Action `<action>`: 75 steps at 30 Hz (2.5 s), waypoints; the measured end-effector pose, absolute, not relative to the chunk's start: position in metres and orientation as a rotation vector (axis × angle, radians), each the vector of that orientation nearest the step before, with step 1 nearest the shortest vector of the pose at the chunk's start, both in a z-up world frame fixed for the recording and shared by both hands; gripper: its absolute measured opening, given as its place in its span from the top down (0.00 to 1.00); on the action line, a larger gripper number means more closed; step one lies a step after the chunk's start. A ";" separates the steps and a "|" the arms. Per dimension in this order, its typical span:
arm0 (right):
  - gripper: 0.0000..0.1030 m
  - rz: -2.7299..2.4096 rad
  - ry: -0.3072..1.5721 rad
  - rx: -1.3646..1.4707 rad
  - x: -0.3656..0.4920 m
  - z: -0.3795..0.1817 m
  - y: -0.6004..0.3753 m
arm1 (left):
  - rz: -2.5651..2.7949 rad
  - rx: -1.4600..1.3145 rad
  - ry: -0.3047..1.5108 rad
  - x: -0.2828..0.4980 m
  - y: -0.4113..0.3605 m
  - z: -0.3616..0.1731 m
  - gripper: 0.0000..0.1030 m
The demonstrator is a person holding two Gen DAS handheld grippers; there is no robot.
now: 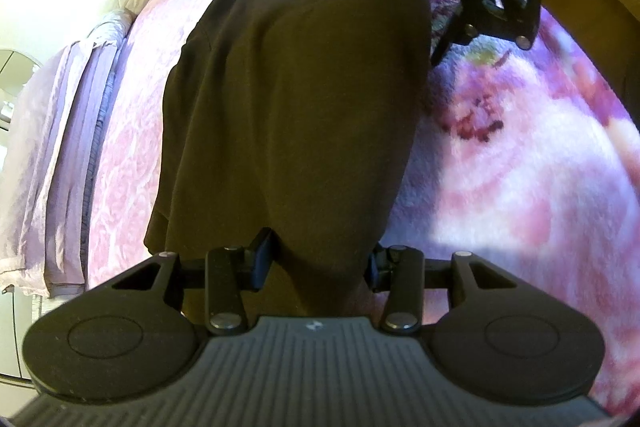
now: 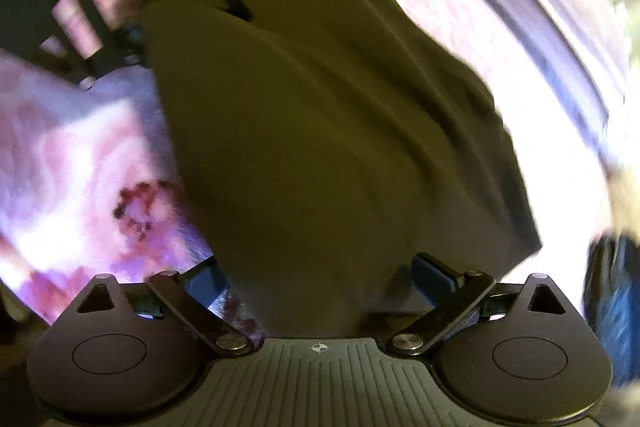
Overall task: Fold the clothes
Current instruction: 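Carry the folded shirt with both grippers to the clothes stack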
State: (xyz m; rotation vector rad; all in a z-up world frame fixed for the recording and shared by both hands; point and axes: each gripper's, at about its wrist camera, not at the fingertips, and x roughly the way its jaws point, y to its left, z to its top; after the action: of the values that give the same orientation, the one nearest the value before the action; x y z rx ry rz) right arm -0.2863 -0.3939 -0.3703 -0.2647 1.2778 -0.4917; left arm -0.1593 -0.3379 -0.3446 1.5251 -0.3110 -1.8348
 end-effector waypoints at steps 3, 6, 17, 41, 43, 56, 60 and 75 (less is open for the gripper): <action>0.31 -0.445 1.249 -0.333 -0.287 -0.369 -0.384 | -1.846 1.527 -0.312 -0.158 -0.341 -0.344 0.59; 0.52 -0.447 1.221 -0.375 -0.287 -0.367 -0.379 | -1.855 1.522 -0.329 -0.156 -0.342 -0.339 0.59; 0.77 -0.461 1.164 -0.342 -0.296 -0.339 -0.385 | -1.847 1.536 -0.324 -0.160 -0.351 -0.315 0.83; 0.79 -0.828 1.008 -0.597 -0.429 -0.015 -0.515 | -1.785 1.097 -0.823 -0.293 -0.532 0.009 0.85; 0.79 -0.883 0.961 -0.664 -0.464 0.012 -0.561 | -1.735 1.044 -0.872 -0.336 -0.582 0.037 0.85; 0.78 -0.931 0.844 -0.968 -0.731 0.116 -0.924 | -1.635 0.974 -0.880 -0.616 -0.885 0.107 0.85; 0.78 -0.841 0.945 -0.852 -0.775 0.035 -0.962 | -1.745 1.152 -0.784 -0.666 -0.909 0.012 0.85; 0.77 -0.749 1.057 -0.712 -0.832 -0.052 -0.945 | -1.721 1.257 -0.666 -0.665 -0.892 -0.061 0.92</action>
State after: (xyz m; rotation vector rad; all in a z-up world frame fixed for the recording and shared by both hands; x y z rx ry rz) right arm -0.8320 -0.9445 -0.0515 -0.7119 1.0574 -0.7493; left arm -0.6650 -0.8920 -0.0614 1.2569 -0.6662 -1.7214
